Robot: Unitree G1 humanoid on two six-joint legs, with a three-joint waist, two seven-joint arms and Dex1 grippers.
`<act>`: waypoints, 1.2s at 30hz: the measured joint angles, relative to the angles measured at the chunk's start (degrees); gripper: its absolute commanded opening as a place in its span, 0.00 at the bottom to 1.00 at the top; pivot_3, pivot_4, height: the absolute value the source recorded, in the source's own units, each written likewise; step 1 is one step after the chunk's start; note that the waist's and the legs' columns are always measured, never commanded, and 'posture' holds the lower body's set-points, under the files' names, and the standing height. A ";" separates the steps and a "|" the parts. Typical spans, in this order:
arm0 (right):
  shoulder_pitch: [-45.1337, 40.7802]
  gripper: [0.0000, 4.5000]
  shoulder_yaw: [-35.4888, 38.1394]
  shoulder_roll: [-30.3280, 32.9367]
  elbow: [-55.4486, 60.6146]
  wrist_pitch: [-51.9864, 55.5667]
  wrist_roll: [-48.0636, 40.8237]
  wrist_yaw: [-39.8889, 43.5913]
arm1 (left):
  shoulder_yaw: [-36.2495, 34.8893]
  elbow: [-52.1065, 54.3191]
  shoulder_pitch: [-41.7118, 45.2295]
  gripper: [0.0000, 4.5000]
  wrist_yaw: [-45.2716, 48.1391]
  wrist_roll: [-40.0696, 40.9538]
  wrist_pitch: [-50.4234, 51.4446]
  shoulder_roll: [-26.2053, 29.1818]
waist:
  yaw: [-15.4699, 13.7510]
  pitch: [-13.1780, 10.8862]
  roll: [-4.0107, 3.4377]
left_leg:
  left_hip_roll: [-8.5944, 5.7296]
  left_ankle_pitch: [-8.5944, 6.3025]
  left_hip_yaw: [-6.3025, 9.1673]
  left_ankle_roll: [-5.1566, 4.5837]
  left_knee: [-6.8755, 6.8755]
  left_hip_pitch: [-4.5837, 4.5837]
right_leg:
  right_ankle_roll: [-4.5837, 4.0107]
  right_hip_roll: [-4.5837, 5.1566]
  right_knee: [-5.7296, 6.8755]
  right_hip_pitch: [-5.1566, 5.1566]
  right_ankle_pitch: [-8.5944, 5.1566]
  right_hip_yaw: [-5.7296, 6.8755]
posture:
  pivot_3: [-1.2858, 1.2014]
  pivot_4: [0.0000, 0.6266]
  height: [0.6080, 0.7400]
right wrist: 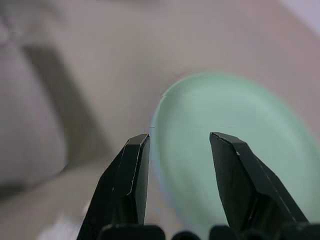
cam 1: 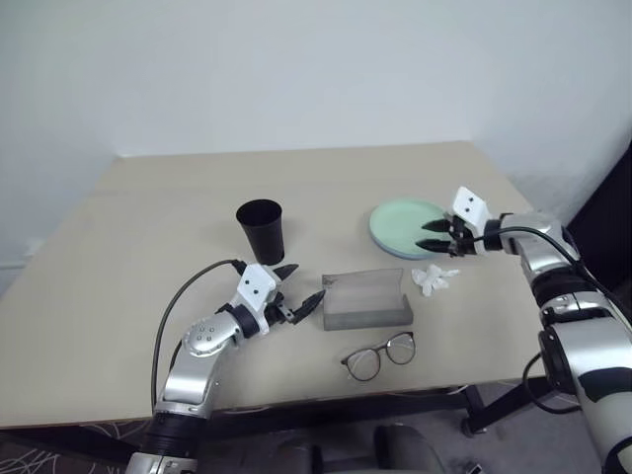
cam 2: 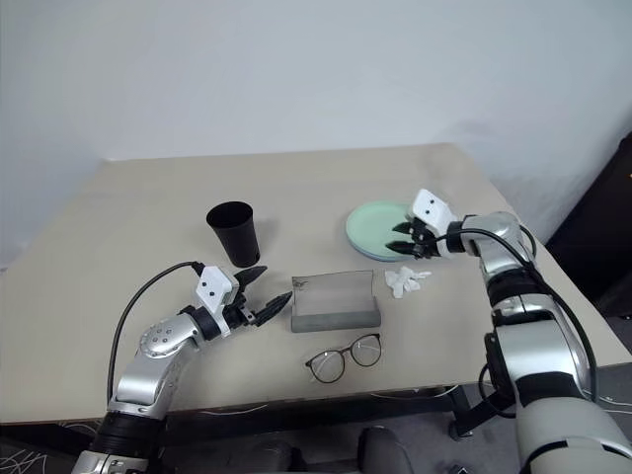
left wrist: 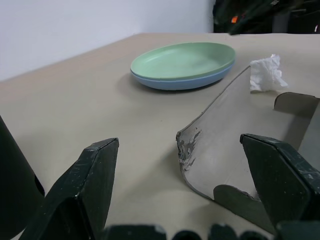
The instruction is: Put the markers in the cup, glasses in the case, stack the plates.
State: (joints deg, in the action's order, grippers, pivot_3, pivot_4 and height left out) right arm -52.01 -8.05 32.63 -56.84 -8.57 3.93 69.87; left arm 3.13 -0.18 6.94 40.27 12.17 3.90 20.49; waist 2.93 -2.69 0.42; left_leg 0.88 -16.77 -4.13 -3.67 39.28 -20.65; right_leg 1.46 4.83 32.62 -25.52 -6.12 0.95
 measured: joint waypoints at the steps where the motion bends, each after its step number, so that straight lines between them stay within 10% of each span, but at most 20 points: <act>1: 1.43 0.46 -0.03 0.83 1.80 1.08 -0.21 2.06 | 0.01 -0.06 0.04 0.92 0.08 0.00 -0.04 -0.01 | 0.00 0.00 0.00 | 0.00 0.00 0.00 0.00 0.02 0.01 | 0.00 0.00 0.01 0.00 0.00 -0.01 | 0.52 0.00 1.00; 19: 5.53 0.46 -2.66 0.15 1.42 7.87 2.07 -2.10 | 0.40 -1.28 0.76 0.92 0.95 -0.19 -0.23 -0.30 | 0.03 0.00 0.00 | 0.05 0.02 0.00 0.00 0.31 0.01 | 0.00 0.01 0.12 -0.03 0.00 -0.08 | 0.52 0.00 1.00; 26: 4.81 0.03 -2.68 0.12 -1.06 6.71 2.78 -2.81 | 0.39 -1.27 0.75 0.92 0.89 -0.21 -0.37 -0.30 | 0.03 0.00 0.00 | 0.04 0.02 0.01 -0.01 0.31 0.02 | 0.00 0.01 0.11 -0.01 0.00 -0.09 | 0.52 0.00 1.00; 36: 3.54 0.01 0.22 2.70 2.86 5.79 -0.02 2.26 | 0.39 -1.27 0.74 0.92 0.80 -0.26 -0.49 -0.29 | 0.03 -0.01 -0.01 | 0.05 0.02 0.02 -0.01 0.31 0.02 | 0.00 0.01 0.11 -0.03 0.00 -0.10 | 0.52 0.00 1.00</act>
State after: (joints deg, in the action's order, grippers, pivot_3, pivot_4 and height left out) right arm -48.48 -7.83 35.33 -53.98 -2.78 3.90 72.13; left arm 3.52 -1.45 7.68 41.07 11.91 3.41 20.21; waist 2.96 -2.70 0.41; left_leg 0.93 -16.75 -4.11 -3.68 39.59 -20.63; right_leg 1.46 4.84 32.74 -25.55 -6.12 0.84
